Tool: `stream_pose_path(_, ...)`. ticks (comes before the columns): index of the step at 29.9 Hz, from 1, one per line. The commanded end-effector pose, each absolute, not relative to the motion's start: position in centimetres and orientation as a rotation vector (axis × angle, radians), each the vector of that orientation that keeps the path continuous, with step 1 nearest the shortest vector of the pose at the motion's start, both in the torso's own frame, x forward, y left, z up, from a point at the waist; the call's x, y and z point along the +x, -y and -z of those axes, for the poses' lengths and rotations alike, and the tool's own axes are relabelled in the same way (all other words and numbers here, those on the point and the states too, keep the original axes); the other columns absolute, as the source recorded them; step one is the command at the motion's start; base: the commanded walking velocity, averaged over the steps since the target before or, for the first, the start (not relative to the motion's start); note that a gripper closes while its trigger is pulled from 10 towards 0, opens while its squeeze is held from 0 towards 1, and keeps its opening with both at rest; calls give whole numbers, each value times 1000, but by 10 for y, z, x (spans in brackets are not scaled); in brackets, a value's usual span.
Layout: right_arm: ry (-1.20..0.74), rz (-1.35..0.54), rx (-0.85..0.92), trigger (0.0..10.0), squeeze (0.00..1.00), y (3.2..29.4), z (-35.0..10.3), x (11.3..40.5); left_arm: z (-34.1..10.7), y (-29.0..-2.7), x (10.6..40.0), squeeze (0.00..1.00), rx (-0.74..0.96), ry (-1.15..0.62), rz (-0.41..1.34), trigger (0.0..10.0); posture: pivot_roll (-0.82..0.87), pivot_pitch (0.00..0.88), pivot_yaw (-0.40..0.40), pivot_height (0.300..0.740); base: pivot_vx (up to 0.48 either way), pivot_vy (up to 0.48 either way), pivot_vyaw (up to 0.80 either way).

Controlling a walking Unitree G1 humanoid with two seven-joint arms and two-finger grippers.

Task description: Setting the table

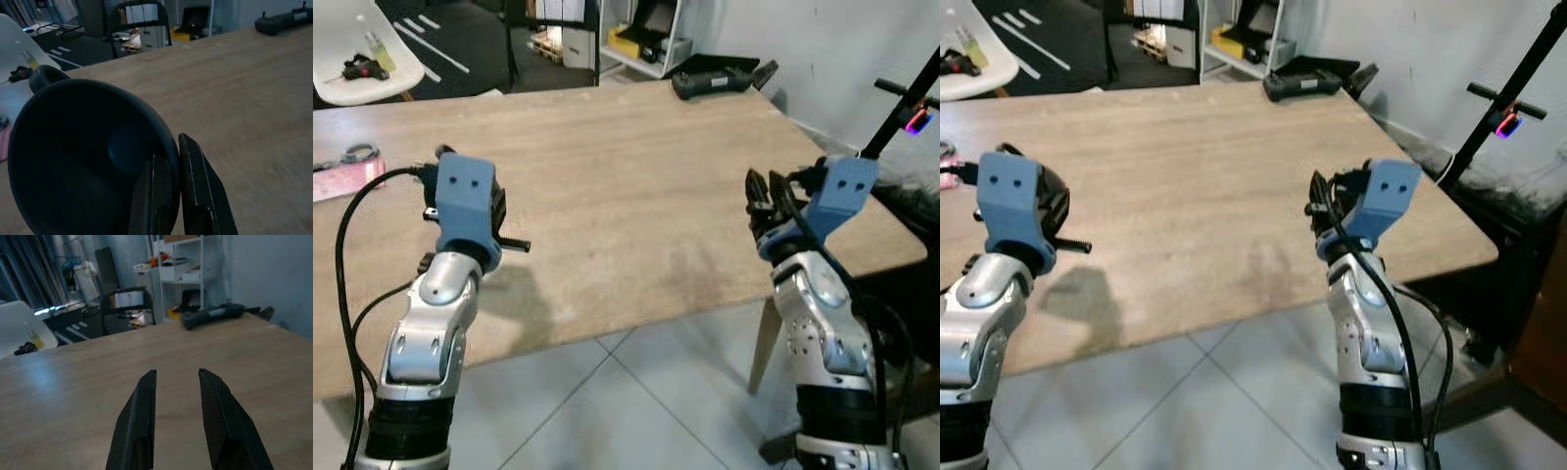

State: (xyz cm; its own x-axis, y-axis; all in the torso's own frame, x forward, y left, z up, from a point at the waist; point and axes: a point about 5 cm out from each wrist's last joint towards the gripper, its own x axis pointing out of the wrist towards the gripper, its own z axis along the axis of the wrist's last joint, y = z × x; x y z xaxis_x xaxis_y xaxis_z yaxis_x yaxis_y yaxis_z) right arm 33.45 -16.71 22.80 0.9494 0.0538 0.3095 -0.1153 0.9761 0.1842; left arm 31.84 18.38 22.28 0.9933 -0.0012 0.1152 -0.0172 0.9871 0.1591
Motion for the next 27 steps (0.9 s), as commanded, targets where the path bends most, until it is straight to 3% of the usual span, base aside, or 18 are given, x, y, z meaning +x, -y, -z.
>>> stream_pose_path(1,297,-122,208,10000,0,161,-226,335,-221,-188,317,0,178,106,-28,10000,93,84,39,740,390,0,0)
stream_pose_path(7,295,-167,207,10000,0,155,-227,335,-220,-188,316,0,185,98,-22,10000,97,84,38,740,351,0,0)
stream_pose_path(11,292,-197,189,10000,0,152,-227,335,-221,-181,308,0,284,69,155,10000,104,86,38,740,0,0,0)
stream_pose_path(14,293,-211,162,10000,0,154,-228,334,-222,-182,293,0,414,26,368,10000,109,89,36,740,0,0,0)
stream_pose_path(18,293,-219,153,10000,0,157,-229,334,-223,-201,280,0,575,-48,542,10000,117,94,30,740,0,0,0)
stream_pose_path(23,289,-260,147,10000,0,153,-229,333,-227,-209,281,0,752,-65,712,10000,126,104,22,740,0,0,0)
stream_pose_path(25,291,-288,132,10000,0,148,-230,331,-228,-207,290,0,948,-33,788,10000,126,111,23,740,0,0,0)
stream_pose_path(27,292,-292,130,10000,0,146,-231,330,-229,-205,293,0,992,-21,818,10000,124,117,26,740,0,0,0)
